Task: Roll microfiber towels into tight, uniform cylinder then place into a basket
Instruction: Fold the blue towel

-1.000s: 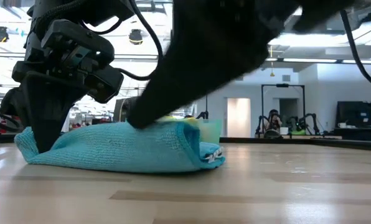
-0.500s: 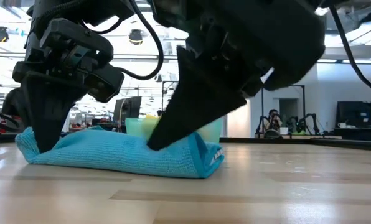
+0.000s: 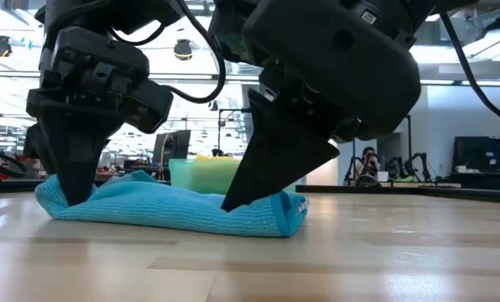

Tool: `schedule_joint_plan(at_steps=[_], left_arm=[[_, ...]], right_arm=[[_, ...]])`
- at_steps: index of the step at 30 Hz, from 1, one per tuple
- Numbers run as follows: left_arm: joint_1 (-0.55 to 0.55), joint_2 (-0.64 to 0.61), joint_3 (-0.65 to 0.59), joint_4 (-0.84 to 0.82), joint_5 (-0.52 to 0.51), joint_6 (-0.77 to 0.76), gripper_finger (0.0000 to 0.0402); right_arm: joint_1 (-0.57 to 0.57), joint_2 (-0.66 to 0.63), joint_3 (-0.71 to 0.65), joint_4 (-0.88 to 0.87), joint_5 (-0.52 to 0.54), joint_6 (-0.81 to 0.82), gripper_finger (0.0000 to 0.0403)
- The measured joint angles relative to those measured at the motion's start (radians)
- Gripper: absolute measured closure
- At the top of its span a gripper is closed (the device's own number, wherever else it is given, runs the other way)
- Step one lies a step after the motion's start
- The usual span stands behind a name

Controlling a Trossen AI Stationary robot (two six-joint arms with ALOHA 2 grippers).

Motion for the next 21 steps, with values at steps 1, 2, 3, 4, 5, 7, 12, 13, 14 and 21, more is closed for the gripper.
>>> schedule_joint_plan(at_steps=[1,2,3,4,5,7,12,13,14,21], left_arm=[[-0.003,0.0,0.0,0.0,-0.012,0.01,0.0348],[-0.008,0.0,0.0,0.0,-0.029,0.02,0.0342],[-0.013,0.0,0.0,0.0,-0.047,0.03,0.0335],[-0.017,0.0,0.0,0.0,-0.062,0.036,0.0328],[-0.021,0.0,0.001,0.0,-0.073,0.041,0.032],[-0.027,-0.001,0.001,0.0,-0.082,0.037,0.0304],[-0.041,-0.001,0.002,-0.005,-0.086,0.019,0.0261],[-0.045,-0.001,0.002,-0.008,-0.086,0.019,0.0251],[-0.047,-0.002,0.002,-0.014,-0.088,0.019,0.0242],[-0.051,-0.003,0.003,-0.026,-0.086,0.108,0.0196]], right_arm=[[0.0,0.0,0.0,0.0,0.0,0.0,0.0343],[0.0,0.0,0.0,-0.001,0.0,0.0,0.0343],[0.0,0.0,0.0,-0.001,0.0,0.0,0.0343],[0.0,0.0,0.0,-0.002,-0.001,0.0,0.0343],[0.0,0.0,0.0,-0.002,-0.001,0.0,0.0343],[0.0,0.0,0.0,-0.002,-0.002,0.0,0.0343],[0.0,0.0,0.0,-0.002,-0.002,0.0,0.0343],[0.0,0.0,0.0,-0.002,-0.002,0.0,0.0343],[0.0,0.0,0.0,-0.002,-0.002,0.0,0.0343],[-0.001,0.0,0.0,-0.002,0.0,0.0,0.0343]])
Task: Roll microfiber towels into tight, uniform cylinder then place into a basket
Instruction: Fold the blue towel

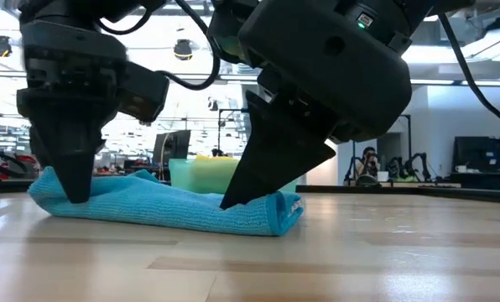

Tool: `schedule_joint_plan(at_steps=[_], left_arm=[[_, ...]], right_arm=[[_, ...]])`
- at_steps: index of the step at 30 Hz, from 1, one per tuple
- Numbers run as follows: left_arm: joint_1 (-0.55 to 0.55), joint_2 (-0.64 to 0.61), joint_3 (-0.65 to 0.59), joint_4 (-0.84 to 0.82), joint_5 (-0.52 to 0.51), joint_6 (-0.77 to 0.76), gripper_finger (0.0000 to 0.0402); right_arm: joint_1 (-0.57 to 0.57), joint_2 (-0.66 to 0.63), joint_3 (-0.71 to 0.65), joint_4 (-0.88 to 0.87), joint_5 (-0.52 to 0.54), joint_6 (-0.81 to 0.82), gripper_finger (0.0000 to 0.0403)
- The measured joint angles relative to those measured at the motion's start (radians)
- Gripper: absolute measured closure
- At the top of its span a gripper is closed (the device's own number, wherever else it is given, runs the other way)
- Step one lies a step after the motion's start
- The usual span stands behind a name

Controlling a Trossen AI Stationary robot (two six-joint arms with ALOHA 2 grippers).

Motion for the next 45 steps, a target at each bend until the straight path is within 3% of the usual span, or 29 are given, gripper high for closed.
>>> schedule_joint_plan(at_steps=[16,27,33,40,45], left_arm=[[-0.109,0.004,0.052,0.01,-0.137,0.098,0.0204],[-0.206,0.004,0.141,-0.161,-0.245,0.076,0.0205],[-0.271,0.003,0.21,-0.249,-0.376,0.044,0.0205],[-0.386,0.003,0.235,-0.181,-0.58,0.121,0.0205],[-0.457,0.003,0.227,-0.103,-0.61,0.2,0.0205]], right_arm=[[0.008,0.051,0.004,0.028,0.001,0.035,0.0343],[0.002,0.062,0.01,0.044,-0.026,0.029,0.0343],[0.003,0.062,0.01,0.045,-0.025,0.029,0.0343],[0.003,0.062,0.01,0.046,-0.025,0.028,0.0343],[-0.003,0.062,0.009,0.05,-0.027,0.038,0.0343]])
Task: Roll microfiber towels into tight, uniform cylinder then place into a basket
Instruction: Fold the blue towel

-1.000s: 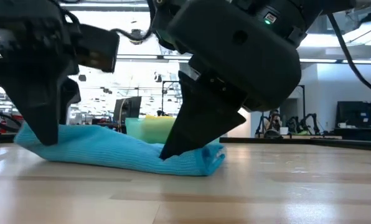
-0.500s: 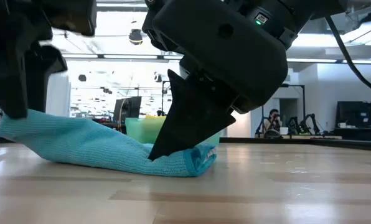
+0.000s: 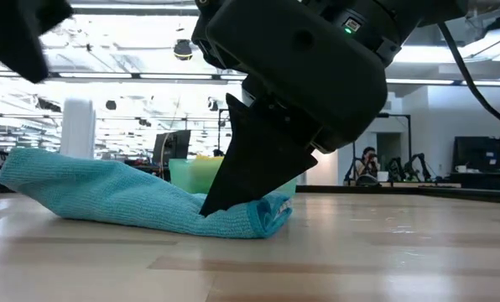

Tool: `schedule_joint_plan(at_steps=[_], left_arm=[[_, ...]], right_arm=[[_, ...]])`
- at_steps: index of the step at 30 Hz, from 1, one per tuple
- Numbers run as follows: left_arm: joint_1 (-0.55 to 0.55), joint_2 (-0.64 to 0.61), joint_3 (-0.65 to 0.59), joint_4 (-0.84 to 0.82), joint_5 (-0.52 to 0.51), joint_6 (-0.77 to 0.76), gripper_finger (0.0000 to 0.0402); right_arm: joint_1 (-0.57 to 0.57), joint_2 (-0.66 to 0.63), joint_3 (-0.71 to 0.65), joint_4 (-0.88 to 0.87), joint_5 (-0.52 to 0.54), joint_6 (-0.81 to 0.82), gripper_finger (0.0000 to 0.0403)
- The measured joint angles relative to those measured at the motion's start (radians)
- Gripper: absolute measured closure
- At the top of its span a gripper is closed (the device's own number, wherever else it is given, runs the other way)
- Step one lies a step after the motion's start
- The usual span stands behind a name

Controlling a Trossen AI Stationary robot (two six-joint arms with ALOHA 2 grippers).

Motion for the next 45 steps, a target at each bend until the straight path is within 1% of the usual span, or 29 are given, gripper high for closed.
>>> schedule_joint_plan(at_steps=[5,9,13,18,22,24,28,34,37,40,42,45], left_arm=[[-0.077,0.0,0.0,-0.004,-0.064,-0.001,0.0205],[-0.092,0.0,0.0,-0.005,-0.077,-0.004,0.0205],[-0.053,0.0,-0.029,0.03,-0.083,0.002,0.0205],[-0.001,0.0,-0.115,0.128,-0.012,0.021,0.0205],[0.025,0.0,-0.16,0.161,-0.001,0.022,0.0205],[0.04,0.0,-0.18,0.156,0.001,0.019,0.0205],[0.081,0.0,-0.202,0.157,0.036,0.019,0.0205],[0.145,0.0,-0.225,0.157,0.037,0.035,0.0205],[0.178,0.0,-0.251,0.156,0.052,0.012,0.0205],[0.207,0.0,-0.287,0.158,0.103,-0.036,0.0205],[0.217,-0.002,-0.31,0.177,0.128,-0.067,0.0205],[0.218,-0.006,-0.343,0.223,0.132,-0.086,0.0205]], right_arm=[[-0.001,0.0,0.0,0.001,-0.002,0.019,0.0343],[-0.001,0.0,0.0,0.001,-0.002,0.02,0.0343],[-0.001,0.0,-0.001,0.002,-0.002,0.022,0.0343],[0.006,0.0,-0.001,0.003,0.004,0.022,0.0343],[0.006,0.0,-0.001,0.003,0.005,0.022,0.0343],[0.006,0.0,-0.001,0.003,0.004,0.022,0.0343],[0.006,0.0,-0.001,0.003,0.004,0.023,0.0343],[0.006,0.0,-0.001,0.003,0.003,0.023,0.0343],[0.006,0.0,-0.001,0.003,0.001,0.023,0.0343],[0.007,0.0,-0.001,0.003,0.0,0.023,0.0343],[0.011,0.0,-0.001,0.004,0.0,0.022,0.0343],[0.016,0.0,0.0,0.005,0.003,0.013,0.0343]])
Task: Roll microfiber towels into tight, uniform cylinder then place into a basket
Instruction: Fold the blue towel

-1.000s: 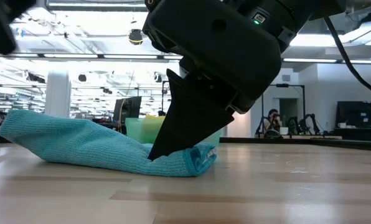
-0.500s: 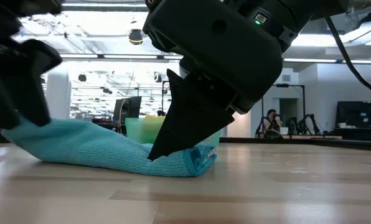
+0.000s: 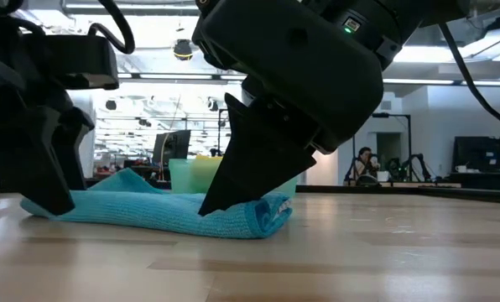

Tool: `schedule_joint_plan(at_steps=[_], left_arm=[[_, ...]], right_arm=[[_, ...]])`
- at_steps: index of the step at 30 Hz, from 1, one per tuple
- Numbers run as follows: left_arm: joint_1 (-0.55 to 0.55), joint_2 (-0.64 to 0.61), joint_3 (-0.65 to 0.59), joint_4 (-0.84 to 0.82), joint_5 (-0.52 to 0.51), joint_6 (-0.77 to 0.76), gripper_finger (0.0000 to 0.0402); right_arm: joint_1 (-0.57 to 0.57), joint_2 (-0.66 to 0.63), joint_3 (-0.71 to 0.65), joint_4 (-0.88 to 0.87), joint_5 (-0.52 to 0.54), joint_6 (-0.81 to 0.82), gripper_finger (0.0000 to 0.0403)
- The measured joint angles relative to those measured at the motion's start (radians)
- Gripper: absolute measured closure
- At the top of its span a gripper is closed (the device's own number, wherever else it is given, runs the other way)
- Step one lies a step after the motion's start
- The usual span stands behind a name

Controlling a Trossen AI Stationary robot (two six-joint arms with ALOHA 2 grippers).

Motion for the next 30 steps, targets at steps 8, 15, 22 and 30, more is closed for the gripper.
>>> schedule_joint_plan(at_steps=[8,15,22,30], left_arm=[[-0.03,0.002,-0.014,0.056,0.01,-0.027,0.0205],[-0.043,0.004,-0.017,0.101,0.007,-0.049,0.0205],[-0.044,0.005,-0.017,0.119,0.009,-0.045,0.0205],[-0.044,0.005,-0.017,0.12,0.009,-0.045,0.0205]], right_arm=[[0.002,-0.045,-0.003,-0.038,-0.02,-0.012,0.0343],[0.006,-0.076,-0.005,-0.054,-0.043,-0.041,0.0342],[-0.031,-0.077,-0.004,-0.05,-0.099,-0.057,0.0305],[-0.061,-0.177,-0.002,-0.125,-0.135,-0.052,0.0242]])
